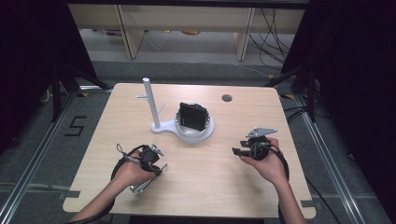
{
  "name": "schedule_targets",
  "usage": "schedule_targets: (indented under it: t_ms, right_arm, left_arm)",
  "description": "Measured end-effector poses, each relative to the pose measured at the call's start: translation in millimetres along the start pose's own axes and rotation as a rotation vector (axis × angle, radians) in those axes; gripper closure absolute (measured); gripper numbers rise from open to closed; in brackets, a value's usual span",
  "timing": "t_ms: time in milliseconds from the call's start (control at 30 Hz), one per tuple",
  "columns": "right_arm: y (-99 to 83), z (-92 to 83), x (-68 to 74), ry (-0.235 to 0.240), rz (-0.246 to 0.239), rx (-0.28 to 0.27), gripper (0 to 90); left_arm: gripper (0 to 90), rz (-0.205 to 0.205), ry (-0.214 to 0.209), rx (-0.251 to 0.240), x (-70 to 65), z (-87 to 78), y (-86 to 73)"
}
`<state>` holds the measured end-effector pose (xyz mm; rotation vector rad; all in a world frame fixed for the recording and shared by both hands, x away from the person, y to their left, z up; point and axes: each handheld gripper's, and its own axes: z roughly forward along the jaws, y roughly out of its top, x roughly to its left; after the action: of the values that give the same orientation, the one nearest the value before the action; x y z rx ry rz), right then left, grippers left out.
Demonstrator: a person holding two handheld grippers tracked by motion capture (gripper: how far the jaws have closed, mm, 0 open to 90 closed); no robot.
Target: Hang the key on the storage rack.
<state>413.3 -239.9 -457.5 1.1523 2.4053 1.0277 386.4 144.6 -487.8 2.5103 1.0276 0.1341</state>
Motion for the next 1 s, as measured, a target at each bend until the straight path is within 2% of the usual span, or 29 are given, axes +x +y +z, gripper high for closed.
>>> schedule_targets:
  t_ms: [33, 67, 100, 233, 300, 400, 467, 567, 600, 633, 733, 800, 867, 967, 1000]
  right_arm:
    - [0.0, -0.1, 1.0, -0.001, 0.008, 0.006, 51.1]
    - [0.0, -0.3, 1.2, 0.003, 0.008, 0.005, 51.1]
    - [0.1, -0.4, 1.3, 0.001, 0.006, 0.008, 51.1]
    - [0.0, -0.6, 1.0, 0.000, 0.007, 0.005, 51.0]
    - [-0.5, 0.5, 0.0, -0.003, -0.008, -0.008, 51.0]
    - [0.1, -0.6, 1.0, 0.000, 0.005, 0.006, 50.9]
    - [-0.9, 1.4, 0.3, -0.001, -0.010, -0.006, 50.8]
    - [-0.7, 1.1, 0.8, -0.001, -0.008, 0.004, 50.6]
    - [-0.7, 1.1, 0.8, -0.001, -0.008, 0.004, 50.6]
    - [-0.6, 1.0, 0.7, 0.001, -0.011, 0.002, 50.6]
    - [-0.8, 1.1, 0.6, 0.000, -0.010, -0.006, 50.6]
    - [-1.0, 1.1, 0.7, 0.000, -0.011, -0.008, 50.6]
    - [-0.6, 1.0, -0.2, -0.008, -0.032, -0.018, 50.6]
    - [-0.6, 1.1, 0.3, 0.000, -0.021, -0.016, 50.7]
    - [-0.7, 0.9, 0.3, -0.001, -0.017, -0.015, 50.7]
  left_arm:
    - [80.9, 0.015, 0.009, 0.006, 1.5, -0.7, 0.0]
    - [81.0, 0.010, 0.008, 0.004, 1.8, -1.5, -1.0]
    - [81.1, -0.016, -0.005, -0.019, 1.2, -0.6, -2.2]
    - [81.4, -0.036, -0.016, -0.035, 4.9, -2.3, -4.9]
    - [81.5, -0.051, -0.022, -0.048, 5.4, -2.1, -6.2]
    - [81.6, -0.034, -0.010, -0.061, 6.2, -2.6, -7.4]
    - [81.6, -0.033, -0.001, -0.070, 5.8, -3.0, -8.3]
    - [81.7, -0.039, 0.002, -0.093, 5.2, -3.5, -10.5]
    - [81.7, -0.028, -0.001, -0.091, 6.3, -5.0, -11.5]
    - [81.8, -0.048, 0.004, -0.117, 5.6, -5.0, -13.0]
    - [81.9, -0.063, 0.012, -0.158, 6.2, -8.8, -17.0]
    - [82.0, -0.080, 0.016, -0.210, 6.6, -11.2, -19.6]
    - [82.0, -0.087, 0.029, -0.252, 7.8, -14.0, -22.4]
    - [82.2, -0.085, 0.040, -0.292, 9.3, -19.4, -26.8]
    - [82.2, -0.086, 0.060, -0.320, 9.5, -20.4, -28.3]
